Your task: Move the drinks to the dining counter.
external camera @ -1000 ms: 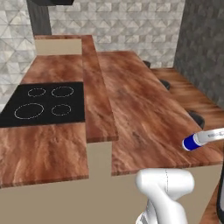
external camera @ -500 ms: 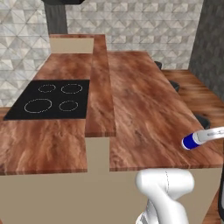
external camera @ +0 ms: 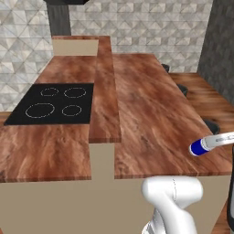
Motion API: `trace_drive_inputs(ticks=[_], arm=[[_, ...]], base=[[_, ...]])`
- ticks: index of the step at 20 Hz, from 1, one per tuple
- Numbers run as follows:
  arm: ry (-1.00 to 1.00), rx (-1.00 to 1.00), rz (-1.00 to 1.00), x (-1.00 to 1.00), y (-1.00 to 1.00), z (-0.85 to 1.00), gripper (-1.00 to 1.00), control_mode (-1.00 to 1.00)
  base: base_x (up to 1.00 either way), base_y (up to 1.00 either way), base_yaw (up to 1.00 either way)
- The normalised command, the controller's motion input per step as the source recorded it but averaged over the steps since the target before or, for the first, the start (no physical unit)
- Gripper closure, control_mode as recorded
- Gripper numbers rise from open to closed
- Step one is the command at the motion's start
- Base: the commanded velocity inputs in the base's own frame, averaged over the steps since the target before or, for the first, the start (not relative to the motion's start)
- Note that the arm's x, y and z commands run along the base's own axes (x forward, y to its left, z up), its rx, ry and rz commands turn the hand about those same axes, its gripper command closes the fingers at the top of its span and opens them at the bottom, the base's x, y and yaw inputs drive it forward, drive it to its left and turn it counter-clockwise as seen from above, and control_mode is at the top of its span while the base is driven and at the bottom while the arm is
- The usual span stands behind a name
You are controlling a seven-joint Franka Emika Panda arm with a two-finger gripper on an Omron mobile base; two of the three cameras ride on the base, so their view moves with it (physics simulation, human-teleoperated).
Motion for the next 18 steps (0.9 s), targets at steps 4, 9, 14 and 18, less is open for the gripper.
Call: trace_drive_inputs(ticks=[4,9,14,18], arm=[[0.00,0.00,0.00,0.00,0.00,0.00,1.00,1.00],[0.02,0.00,0.00,0.27,0.00,0.00,1.00,-1.00],[0.04,0.00,0.00,0.57,0.00,0.00,1.00,-1.00],[0.01,0.00,0.00,0.52,0.00,-0.02,1.00,-1.00]], base=[[0.00,0.00,0.00],[0.00,0.00,0.00],[0.00,0.00,0.00],[0.00,0.00,0.00]])
